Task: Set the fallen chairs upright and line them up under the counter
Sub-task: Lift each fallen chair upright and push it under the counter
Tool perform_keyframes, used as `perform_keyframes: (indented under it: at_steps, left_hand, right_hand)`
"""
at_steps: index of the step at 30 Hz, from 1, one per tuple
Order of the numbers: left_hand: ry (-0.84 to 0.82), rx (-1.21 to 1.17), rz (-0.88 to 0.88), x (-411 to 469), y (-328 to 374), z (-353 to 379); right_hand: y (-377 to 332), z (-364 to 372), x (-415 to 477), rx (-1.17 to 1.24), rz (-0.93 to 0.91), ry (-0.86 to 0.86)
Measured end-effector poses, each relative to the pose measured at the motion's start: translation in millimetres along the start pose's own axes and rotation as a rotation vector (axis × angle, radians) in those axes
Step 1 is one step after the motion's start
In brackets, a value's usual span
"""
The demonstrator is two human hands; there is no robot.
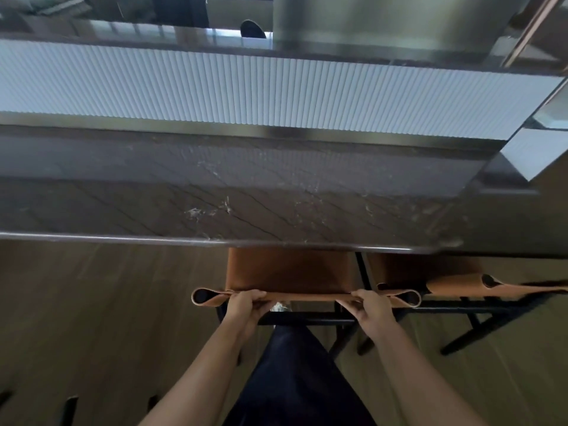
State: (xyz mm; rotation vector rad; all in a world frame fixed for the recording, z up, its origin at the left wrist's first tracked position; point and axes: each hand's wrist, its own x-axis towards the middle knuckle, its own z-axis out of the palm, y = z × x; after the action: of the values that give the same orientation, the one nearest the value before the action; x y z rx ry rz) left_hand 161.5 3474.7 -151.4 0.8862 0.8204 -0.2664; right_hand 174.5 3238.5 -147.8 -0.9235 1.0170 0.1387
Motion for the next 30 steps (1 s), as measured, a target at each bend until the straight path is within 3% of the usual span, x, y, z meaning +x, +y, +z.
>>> perform_keyframes:
  at_steps: [10,20,30]
  left_hand:
    - [0.020,-0.051,-0.059,5.2,7.9,6.5]
    - [0.074,-0.086,0.034,24.0,30.7,30.3]
    - [0.117,-0.094,-0.021,25.6,4.6,32.1]
  right_hand:
    - [-8.1,4.7,2.9,-0.039,0.041,0.013]
    - [-38.9,31.3,11.4,-0.021,0.018,-0.067]
    - [-35.3,8.2,28.0,-0.054,0.039,-0.087]
